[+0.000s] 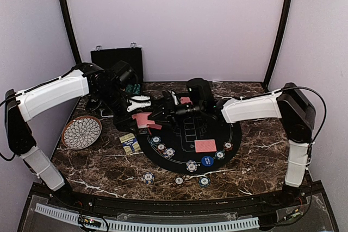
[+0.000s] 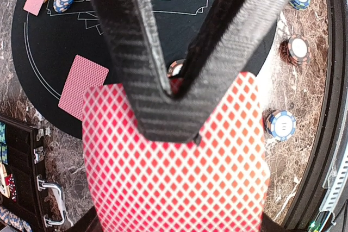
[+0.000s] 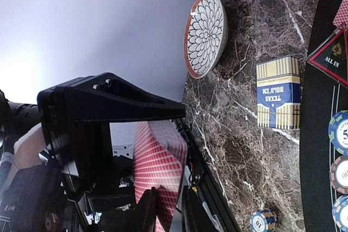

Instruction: Distribute texas hold em gaming equipment

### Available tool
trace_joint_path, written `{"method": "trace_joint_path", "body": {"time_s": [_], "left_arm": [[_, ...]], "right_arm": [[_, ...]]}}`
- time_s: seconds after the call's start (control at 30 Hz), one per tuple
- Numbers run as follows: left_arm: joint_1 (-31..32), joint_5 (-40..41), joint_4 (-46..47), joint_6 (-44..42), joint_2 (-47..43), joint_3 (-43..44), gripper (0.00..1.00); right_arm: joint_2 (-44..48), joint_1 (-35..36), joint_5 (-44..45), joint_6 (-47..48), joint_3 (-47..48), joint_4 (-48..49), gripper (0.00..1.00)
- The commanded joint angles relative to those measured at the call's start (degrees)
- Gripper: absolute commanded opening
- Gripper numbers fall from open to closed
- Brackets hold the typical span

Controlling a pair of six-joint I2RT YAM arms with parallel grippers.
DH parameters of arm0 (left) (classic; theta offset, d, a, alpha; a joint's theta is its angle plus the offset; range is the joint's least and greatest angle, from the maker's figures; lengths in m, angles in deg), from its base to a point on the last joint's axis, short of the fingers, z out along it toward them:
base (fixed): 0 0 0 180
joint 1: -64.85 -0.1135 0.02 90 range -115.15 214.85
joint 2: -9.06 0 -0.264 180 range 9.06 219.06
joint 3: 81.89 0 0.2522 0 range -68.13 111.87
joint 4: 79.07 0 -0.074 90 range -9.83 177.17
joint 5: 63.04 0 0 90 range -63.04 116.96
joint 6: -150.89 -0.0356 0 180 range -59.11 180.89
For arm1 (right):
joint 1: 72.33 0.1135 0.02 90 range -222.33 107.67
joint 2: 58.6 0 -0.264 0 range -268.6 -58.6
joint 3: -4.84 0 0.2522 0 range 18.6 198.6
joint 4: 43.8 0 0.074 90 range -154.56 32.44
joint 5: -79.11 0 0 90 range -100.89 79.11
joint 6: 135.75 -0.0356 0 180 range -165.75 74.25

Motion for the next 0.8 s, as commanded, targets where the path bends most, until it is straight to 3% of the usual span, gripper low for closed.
{"method": "trace_joint_path", "body": {"time_s": [0.0,0.23,0.77], "left_arm": [[-0.1,0.2,0.4,0.1,-2.0,-1.0,0.07],[-0.3,1.0,0.6,0.0,-2.2,-1.4,0.06],[-1.4,3.5,0.5,-0.9,-4.0,-3.5,0.06]], "right_arm": [[1.8,-0.5,-1.0,-1.4,-1.1,1.8,0.11],[3.1,-1.3,-1.7,-2.4,-1.1,2.2,0.0],[7.8,-10.3,-3.1,-2.5,-7.3,2.2,0.0]]}}
